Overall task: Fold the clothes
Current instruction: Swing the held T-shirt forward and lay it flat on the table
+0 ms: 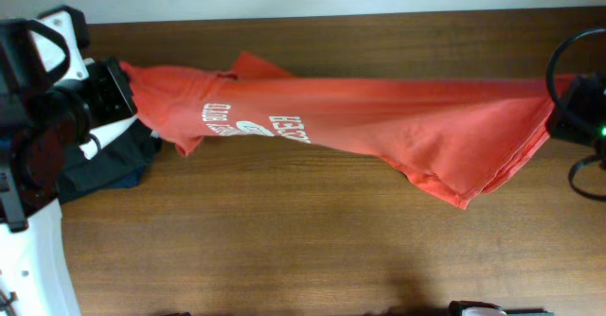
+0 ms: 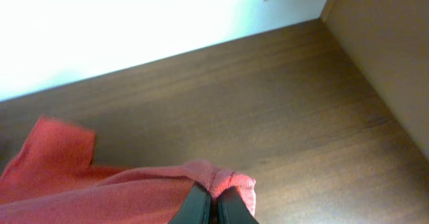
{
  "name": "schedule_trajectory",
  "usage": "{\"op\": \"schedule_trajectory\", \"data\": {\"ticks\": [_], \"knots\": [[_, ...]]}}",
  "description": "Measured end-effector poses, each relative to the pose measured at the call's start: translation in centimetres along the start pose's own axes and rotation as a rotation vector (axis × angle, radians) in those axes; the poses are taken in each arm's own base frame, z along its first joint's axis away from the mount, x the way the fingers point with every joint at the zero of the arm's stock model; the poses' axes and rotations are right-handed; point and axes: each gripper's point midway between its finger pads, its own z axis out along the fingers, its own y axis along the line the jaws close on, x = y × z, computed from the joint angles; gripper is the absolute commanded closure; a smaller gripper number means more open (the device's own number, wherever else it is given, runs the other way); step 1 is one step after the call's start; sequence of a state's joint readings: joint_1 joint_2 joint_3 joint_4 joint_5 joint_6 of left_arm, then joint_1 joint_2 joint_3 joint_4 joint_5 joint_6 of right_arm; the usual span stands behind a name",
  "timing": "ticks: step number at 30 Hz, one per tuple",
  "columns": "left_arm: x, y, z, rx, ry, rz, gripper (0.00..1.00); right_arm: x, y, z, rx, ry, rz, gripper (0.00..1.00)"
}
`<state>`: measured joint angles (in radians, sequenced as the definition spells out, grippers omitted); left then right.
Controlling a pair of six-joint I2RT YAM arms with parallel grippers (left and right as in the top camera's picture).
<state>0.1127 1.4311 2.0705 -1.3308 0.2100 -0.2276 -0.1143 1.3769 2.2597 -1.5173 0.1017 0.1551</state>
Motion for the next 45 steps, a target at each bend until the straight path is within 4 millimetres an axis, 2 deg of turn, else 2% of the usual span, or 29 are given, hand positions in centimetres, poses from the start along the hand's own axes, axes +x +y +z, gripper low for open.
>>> {"op": "schedule_trajectory", "data": {"ticks": [2, 4, 6, 7, 8, 10, 11, 12, 14, 15, 16, 19, 23, 25, 27, 29, 31, 33, 35, 37, 38, 39, 40, 42, 45], "knots": [[-1.7, -0.4, 0.3, 0.02, -0.059, 0.015, 1.0, -0.5, 0.0, 1.6, 0.008, 0.014, 0.002, 0.96], [-2.9, -0.8, 1.8, 0.034, -0.083, 0.027, 1.0, -1.0, 0.4, 4.9, 0.014, 0.054, -0.001, 0.96], [-4.0, -1.4, 5.1, 0.053, -0.08, 0.041, 1.0, -1.4, 0.9, 9.7, 0.023, 0.11, -0.008, 0.96], [-4.3, -1.5, 6.4, 0.057, -0.075, 0.045, 1.0, -1.5, 1.1, 11.4, 0.024, 0.125, -0.012, 0.96], [-4.7, -1.8, 8.3, 0.065, -0.073, 0.052, 1.0, -1.7, 1.4, 14.2, 0.026, 0.139, -0.014, 0.96], [-5.5, -1.9, 12.5, 0.076, -0.069, 0.06, 1.0, -2.0, 1.9, 18.5, 0.025, 0.15, -0.019, 0.96], [-5.8, -1.8, 14.0, 0.079, -0.071, 0.061, 1.0, -2.2, 2.1, 20.2, 0.024, 0.148, -0.02, 0.96], [-6.5, -1.7, 16.5, 0.088, -0.089, 0.066, 1.0, -2.8, 2.5, 22.7, 0.016, 0.125, -0.018, 0.96], [-8.5, -1.8, 20.1, 0.112, -0.165, 0.081, 1.0, -4.4, 3.2, 25.8, -0.001, 0.055, -0.014, 0.96], [-9.1, -1.8, 20.8, 0.118, -0.192, 0.086, 1.0, -5.2, 3.4, 26.4, -0.007, 0.022, -0.01, 0.96], [-10.3, -2.1, 21.6, 0.135, -0.246, 0.097, 1.0, -6.2, 3.6, 26.7, -0.016, -0.022, 0.0, 0.96], [-13.3, -3.2, 21.3, 0.177, -0.38, 0.107, 1.0, -9.6, 4.0, 25.7, -0.038, -0.147, 0.026, 0.96], [-17.3, -4.9, 17.7, 0.225, -0.526, 0.111, 1.0, -13.9, 3.2, 21.2, -0.05, -0.279, 0.066, 0.96], [-18.5, -5.7, 15.5, 0.241, -0.553, 0.112, 1.0, -14.7, 1.9, 18.9, -0.038, -0.301, 0.081, 0.96], [-18.8, -6.3, 13.4, 0.25, -0.539, 0.11, 1.0, -14.2, 0.0, 16.4, -0.007, -0.276, 0.096, 0.96], [-17.2, -6.4, 12.2, 0.241, -0.449, 0.092, 1.0, -12.1, -1.7, 14.9, 0.03, -0.191, 0.105, 0.96], [-14.2, -5.9, 12.2, 0.224, -0.308, 0.066, 1.0, -9.2, -2.6, 14.8, 0.058, -0.078, 0.108, 0.96], [-10.1, -5.0, 12.8, 0.194, -0.132, 0.026, 1.0, -5.7, -3.1, 15.5, 0.083, 0.067, 0.106, 0.96], [-4.8, -3.5, 13.7, 0.142, 0.084, -0.027, 1.0, -1.5, -3.6, 16.9, 0.109, 0.243, 0.092, 0.96], [-0.9, -2.5, 14.5, 0.103, 0.239, -0.06, 1.0, 1.7, -3.9, 18.4, 0.126, 0.379, 0.076, 0.96], [1.1, -2.0, 15.0, 0.085, 0.315, -0.071, 1.0, 2.7, -4.0, 18.8, 0.131, 0.419, 0.071, 0.96], [3.3, -1.6, 15.7, 0.067, 0.395, -0.078, 1.0, 5.6, -4.4, 20.2, 0.149, 0.535, 0.064, 0.96], [4.6, -1.4, 16.3, 0.057, 0.443, -0.079, 1.0, 7.1, -4.6, 20.9, 0.156, 0.587, 0.062, 0.96], [8.5, -1.0, 17.8, 0.039, 0.568, -0.067, 1.0, 11.0, -5.0, 21.5, 0.176, 0.73, 0.054, 0.96], [15.8, -0.1, 19.3, -0.002, 0.797, -0.056, 1.0, 16.7, -5.6, 22.0, 0.199, 0.926, 0.043, 0.96]]}}
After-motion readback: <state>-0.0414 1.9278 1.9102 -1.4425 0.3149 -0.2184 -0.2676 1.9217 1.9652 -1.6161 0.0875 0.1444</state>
